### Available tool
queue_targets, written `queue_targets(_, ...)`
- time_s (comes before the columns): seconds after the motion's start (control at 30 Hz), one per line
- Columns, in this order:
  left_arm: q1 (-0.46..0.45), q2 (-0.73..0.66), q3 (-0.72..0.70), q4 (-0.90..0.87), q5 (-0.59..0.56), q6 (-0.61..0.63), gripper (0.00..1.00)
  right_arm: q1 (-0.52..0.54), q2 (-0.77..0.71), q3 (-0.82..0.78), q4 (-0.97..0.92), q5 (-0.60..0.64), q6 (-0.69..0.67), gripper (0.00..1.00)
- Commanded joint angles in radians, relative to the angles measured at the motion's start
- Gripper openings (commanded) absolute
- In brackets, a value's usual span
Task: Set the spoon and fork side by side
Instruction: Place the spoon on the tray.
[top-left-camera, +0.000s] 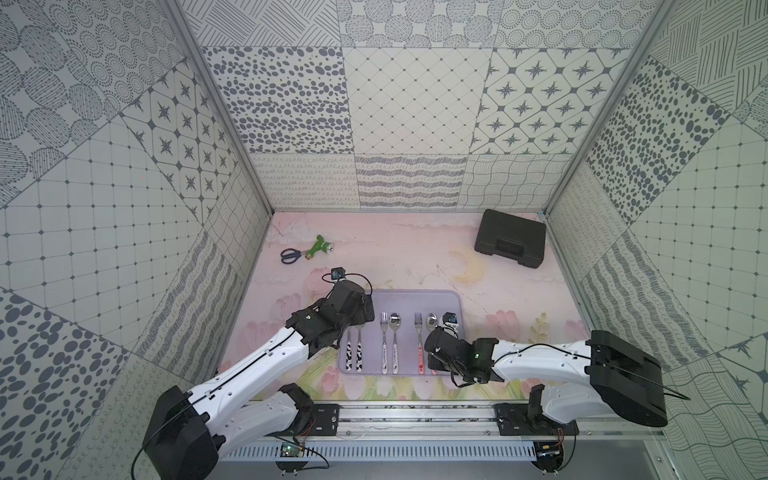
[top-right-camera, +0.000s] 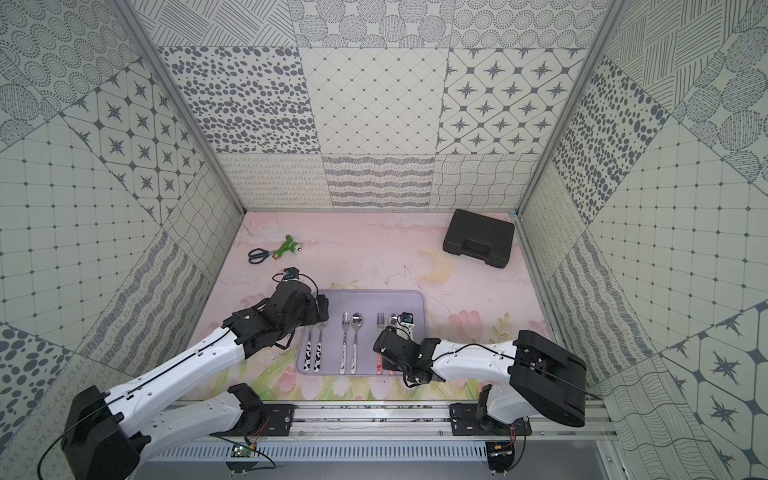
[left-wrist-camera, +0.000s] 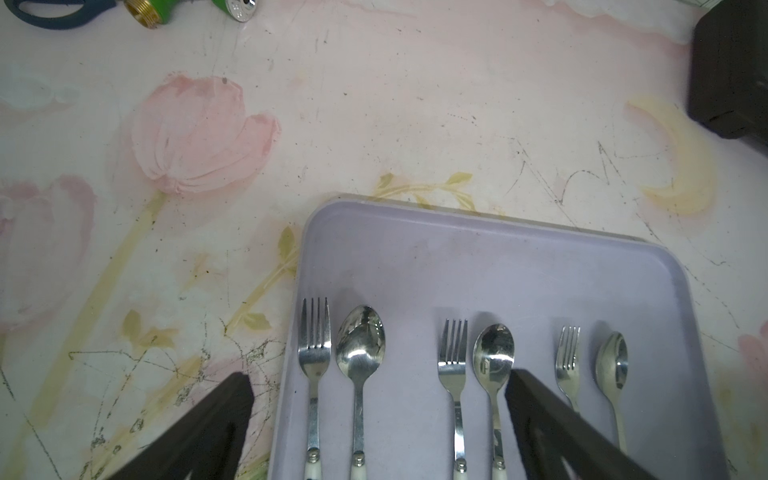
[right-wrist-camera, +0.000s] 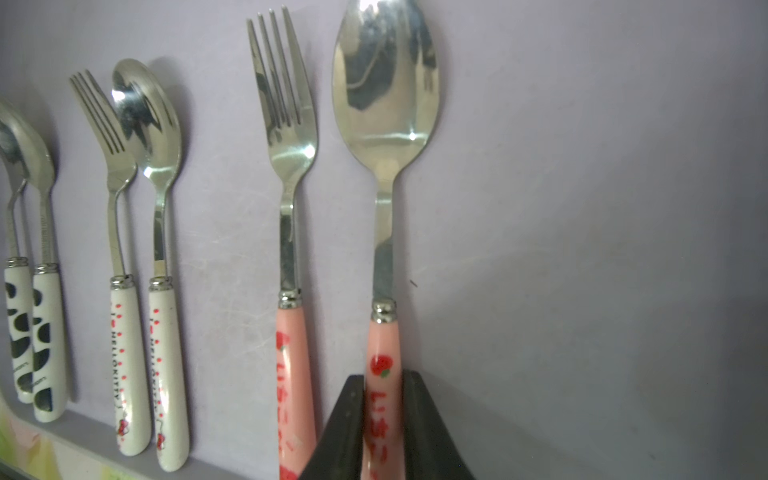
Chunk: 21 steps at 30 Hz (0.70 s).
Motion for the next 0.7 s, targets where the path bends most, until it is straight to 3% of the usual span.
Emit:
queue_targets(0.0,0.003,-0.007,-0.006,-0.007,-0.038,0.009,1.00,0.007,-0.019,-0.014,-0.032,0.009,0.014,0.25)
queue_targets(0.67,0.004,-0.008,-0.006,-0.008,-0.039,0.007,1.00,0.008,0.017,0.007,-0.005,-0.007,0.003,0.16)
